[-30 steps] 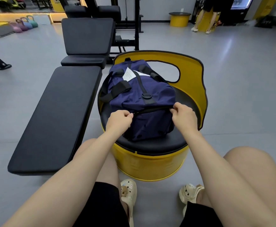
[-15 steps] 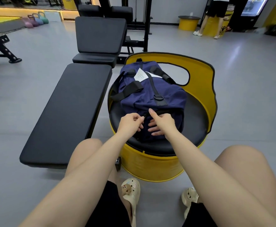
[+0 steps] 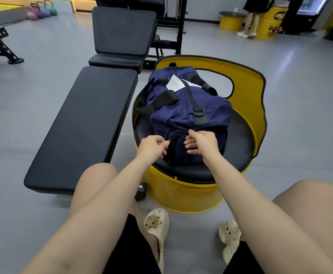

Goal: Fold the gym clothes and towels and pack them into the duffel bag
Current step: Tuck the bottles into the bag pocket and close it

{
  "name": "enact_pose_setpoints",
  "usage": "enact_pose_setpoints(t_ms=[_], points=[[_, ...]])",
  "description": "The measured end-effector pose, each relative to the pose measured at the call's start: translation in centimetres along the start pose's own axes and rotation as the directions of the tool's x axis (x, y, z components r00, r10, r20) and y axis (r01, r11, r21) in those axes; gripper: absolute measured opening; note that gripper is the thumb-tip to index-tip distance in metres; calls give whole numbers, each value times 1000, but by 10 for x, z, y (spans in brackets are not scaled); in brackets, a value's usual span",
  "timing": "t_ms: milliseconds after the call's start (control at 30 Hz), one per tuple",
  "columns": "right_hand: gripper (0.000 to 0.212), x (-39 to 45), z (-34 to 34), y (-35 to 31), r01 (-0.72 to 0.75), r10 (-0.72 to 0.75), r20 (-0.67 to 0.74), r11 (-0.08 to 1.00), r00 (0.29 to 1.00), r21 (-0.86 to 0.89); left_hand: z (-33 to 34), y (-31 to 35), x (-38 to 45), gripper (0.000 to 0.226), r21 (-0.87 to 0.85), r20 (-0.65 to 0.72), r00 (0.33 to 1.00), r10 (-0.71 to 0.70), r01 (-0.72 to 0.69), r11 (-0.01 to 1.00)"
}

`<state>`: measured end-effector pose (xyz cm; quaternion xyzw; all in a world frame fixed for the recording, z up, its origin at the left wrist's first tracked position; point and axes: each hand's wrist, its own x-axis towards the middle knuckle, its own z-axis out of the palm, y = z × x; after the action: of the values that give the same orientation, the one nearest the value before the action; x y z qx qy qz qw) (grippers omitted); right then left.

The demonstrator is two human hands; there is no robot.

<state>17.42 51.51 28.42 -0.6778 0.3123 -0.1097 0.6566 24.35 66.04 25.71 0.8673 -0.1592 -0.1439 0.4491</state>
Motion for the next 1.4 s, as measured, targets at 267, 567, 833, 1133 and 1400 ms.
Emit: enact_pose_setpoints(t_ms=[267,567,833,1133,1400], points=[[27,4,-1,4,3,-2,-26,1000,1000,24,7,-21,0,27,44,8,998,-55,54,998],[27,6,-3,3,8,-8,-11,1000,1000,2,31,-48,5,21,213,79,968,-238,216,953],[29,7,0,8,30,-32,-22,998,999,-49,51,-56,-2,23,332,125,947,-295,240,912],[33,1,-13,13,-32,32,-25,999,999,10,17,-47,5,25,398,29,997,-69,52,916],[78,4,-20,-3,-121,184,-298,969,937,217,-24,26,51,75,701,-16,827,562,-391,597]])
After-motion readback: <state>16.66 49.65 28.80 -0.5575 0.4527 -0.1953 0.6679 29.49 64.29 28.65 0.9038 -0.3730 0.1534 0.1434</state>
